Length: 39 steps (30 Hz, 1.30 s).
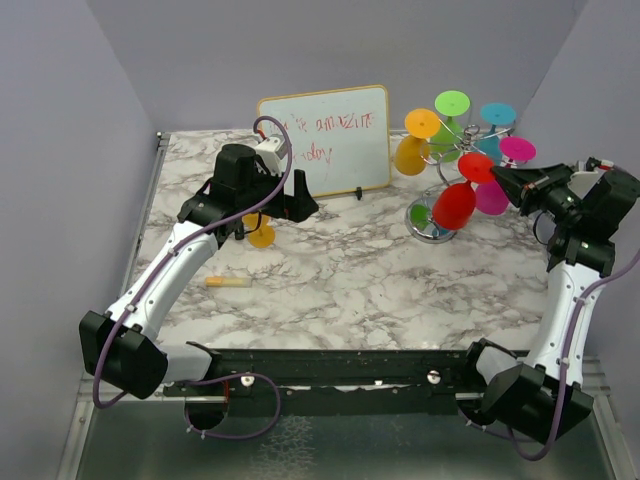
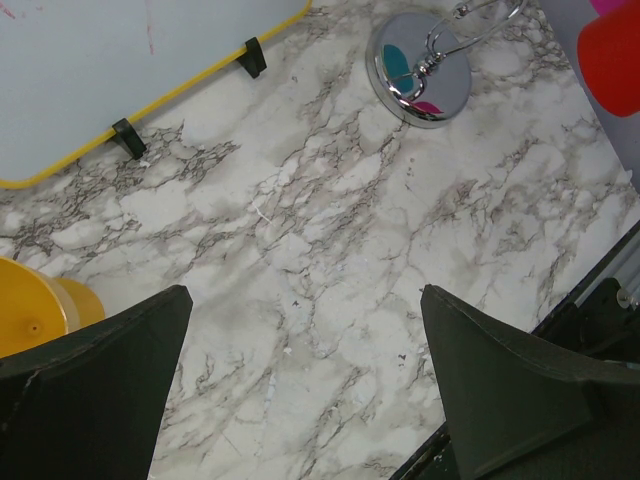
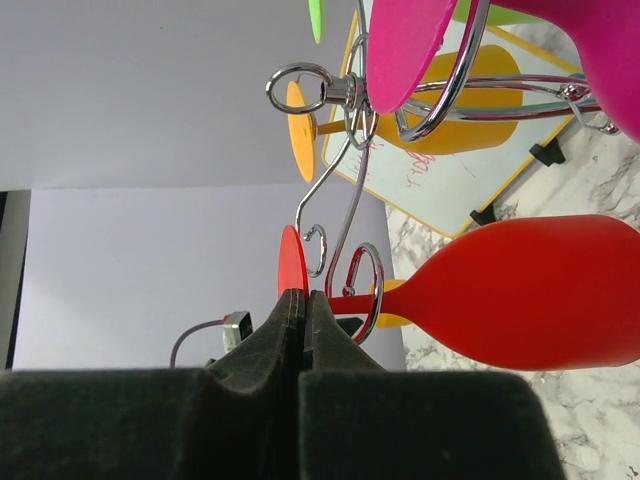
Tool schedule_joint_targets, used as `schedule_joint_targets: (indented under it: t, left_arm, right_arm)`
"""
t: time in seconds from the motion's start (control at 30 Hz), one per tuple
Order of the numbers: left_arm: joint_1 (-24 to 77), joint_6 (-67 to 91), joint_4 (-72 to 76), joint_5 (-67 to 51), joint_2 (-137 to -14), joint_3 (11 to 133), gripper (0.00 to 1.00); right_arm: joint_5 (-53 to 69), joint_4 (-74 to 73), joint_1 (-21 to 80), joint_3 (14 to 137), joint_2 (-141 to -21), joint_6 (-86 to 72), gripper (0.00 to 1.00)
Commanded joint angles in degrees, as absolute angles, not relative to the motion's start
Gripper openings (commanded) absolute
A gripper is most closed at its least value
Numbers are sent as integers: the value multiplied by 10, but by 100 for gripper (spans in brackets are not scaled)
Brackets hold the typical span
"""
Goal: Take the wine glass off the wine glass rack
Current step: Pick up the wine glass from the wine rack.
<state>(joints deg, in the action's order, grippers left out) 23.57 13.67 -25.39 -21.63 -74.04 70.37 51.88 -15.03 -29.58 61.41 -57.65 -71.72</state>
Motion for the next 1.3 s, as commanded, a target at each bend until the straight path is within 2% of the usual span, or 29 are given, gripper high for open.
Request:
schedule_joint_targets:
  t: [0.0, 0.5, 1.07, 1.27]
  left_arm:
    - [231, 132, -251, -229, -727, 701, 99]
    - [231, 135, -251, -227, -723, 705, 99]
    - [231, 138, -264, -225, -714, 709, 99]
    - [231, 139, -268, -222, -706, 708, 99]
  right_arm:
    - [535, -125, -292, 623, -579, -734, 1]
    - [445, -89, -292, 635, -612, -746, 0]
    - [429, -183, -292, 645, -590, -678, 1]
    - [442, -136, -294, 631, -595, -706, 0]
